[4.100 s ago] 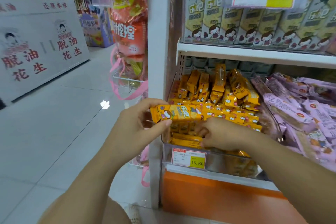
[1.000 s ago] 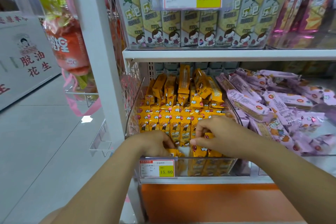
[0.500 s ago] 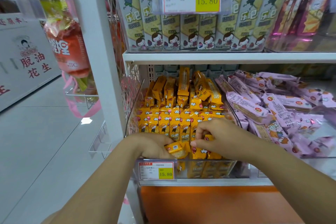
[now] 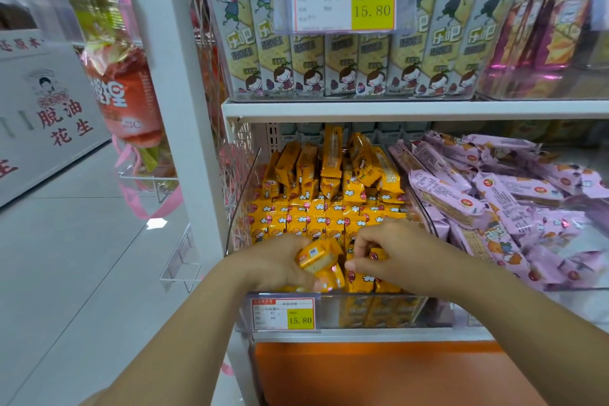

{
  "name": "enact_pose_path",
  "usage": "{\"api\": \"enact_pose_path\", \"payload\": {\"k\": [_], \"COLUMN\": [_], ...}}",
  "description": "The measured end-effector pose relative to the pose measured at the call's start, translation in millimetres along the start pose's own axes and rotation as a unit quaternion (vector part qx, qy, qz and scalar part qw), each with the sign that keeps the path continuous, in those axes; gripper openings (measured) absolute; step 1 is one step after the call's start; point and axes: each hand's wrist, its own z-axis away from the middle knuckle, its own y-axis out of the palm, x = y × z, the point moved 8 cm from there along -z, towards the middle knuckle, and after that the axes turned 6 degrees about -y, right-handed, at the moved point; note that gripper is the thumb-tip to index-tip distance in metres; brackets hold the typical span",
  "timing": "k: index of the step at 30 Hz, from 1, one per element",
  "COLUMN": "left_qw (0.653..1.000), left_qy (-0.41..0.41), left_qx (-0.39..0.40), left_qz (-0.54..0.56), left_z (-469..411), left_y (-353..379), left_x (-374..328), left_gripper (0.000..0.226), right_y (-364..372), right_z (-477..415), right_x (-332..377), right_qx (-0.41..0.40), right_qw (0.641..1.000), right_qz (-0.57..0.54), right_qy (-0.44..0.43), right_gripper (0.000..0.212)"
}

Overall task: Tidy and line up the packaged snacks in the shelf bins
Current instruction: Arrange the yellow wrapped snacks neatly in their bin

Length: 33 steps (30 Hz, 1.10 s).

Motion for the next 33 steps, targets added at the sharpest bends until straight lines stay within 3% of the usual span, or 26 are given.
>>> {"api": "enact_pose_path", "payload": {"k": [4, 10, 17, 23, 29, 33], "left_qw": [0.987, 0.961, 0.956, 0.955, 0.962, 0.974], "left_qy": [0.073, 0.122, 0.13, 0.113, 0.084, 0.098], "left_qx": [-0.127, -0.217, -0.193, -0.159, -0.13, -0.129], "left_qz": [0.061, 0.121, 0.178, 0.225, 0.225, 0.159], "left_z": [6.6, 16.6, 7.7, 4.1, 7.7, 10.7], "left_y": [-21.3, -26.8, -16.5, -12.8, -9.2, -8.8], "left_x": [-10.2, -18.8, -26.4, -26.7, -29.1, -21.7], "left_gripper": [0.029, 0.033, 0.03, 0.025, 0.028, 0.033], "right_y": [-0.1, -3.1, -7.5, -21.8, -25.4, -24.7], "right_z": [-2.2, -3.0, -12.9, -12.2, -11.0, -11.8], "right_x": [0.3, -6.5, -3.3, -9.7, -1.5, 2.8], "right_qx": [-0.022, -0.075, -0.138, -0.203, -0.171, -0.162], "right_qw": [1.0, 0.996, 0.987, 0.975, 0.985, 0.986], "right_qz": [0.001, -0.039, -0.082, -0.083, -0.008, 0.025], "right_qy": [-0.012, 0.002, 0.025, 0.032, 0.011, -0.002], "right_gripper": [0.025, 0.018, 0.041, 0.026, 0.023, 0.024]}}
